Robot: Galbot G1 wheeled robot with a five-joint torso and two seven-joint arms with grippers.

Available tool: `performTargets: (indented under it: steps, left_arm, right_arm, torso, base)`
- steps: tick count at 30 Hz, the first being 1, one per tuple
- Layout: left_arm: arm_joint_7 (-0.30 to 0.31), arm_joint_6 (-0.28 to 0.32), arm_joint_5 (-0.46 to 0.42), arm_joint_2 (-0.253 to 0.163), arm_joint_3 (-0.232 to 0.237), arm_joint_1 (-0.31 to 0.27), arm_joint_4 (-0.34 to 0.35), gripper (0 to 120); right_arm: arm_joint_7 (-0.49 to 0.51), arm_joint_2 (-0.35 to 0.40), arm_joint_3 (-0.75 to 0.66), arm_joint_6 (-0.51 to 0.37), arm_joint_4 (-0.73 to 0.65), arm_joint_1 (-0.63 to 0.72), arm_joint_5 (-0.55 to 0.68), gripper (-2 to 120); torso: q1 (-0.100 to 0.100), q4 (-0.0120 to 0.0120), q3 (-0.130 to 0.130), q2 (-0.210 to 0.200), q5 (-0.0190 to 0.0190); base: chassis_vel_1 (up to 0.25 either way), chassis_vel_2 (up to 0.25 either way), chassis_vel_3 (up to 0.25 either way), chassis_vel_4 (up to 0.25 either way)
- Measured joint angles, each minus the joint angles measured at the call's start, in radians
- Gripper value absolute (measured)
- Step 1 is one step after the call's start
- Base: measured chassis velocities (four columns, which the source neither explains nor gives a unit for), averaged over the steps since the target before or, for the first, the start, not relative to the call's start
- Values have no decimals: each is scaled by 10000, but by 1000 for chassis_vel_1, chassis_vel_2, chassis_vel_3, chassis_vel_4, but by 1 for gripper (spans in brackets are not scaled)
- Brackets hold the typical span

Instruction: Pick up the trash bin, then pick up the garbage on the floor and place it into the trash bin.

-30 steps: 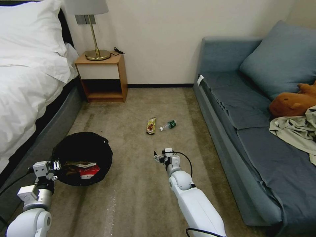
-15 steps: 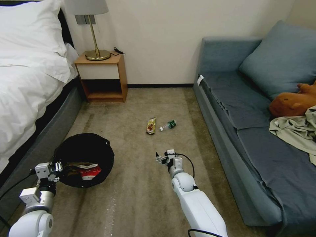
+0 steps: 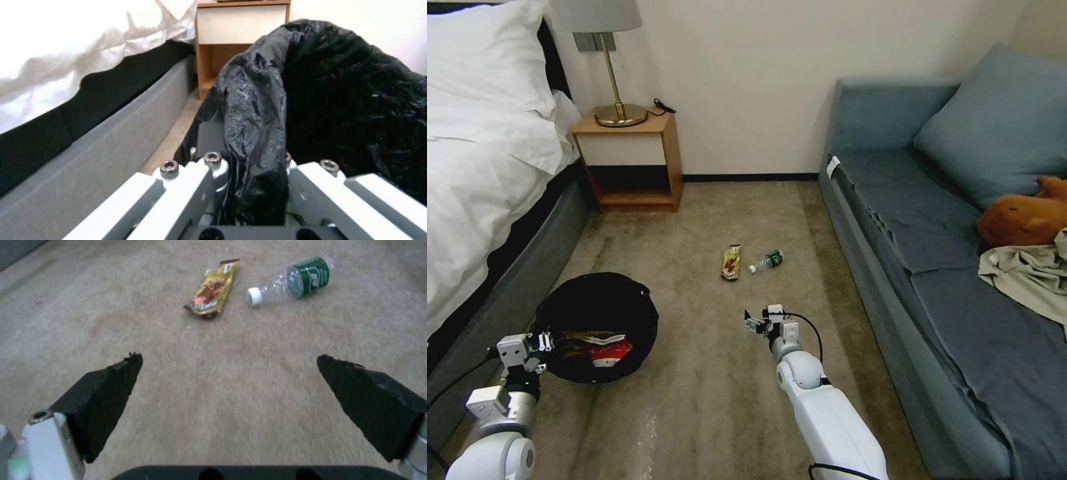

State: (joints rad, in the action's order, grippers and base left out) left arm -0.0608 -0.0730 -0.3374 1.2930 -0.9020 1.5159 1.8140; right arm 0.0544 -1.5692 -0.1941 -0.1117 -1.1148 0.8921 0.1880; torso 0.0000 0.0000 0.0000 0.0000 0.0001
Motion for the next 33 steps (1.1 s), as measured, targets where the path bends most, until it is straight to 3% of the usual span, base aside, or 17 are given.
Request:
performTargets:
  steps: [33]
  left_arm:
    - [-37, -29, 4, -109, -12, -76, -203, 4]
  right_arm:
    - [-11, -25, 5, 66, 334, -16, -174, 100]
  torso:
    - [0, -1, 0, 0, -1]
  base:
    - [-117, 122, 114, -116]
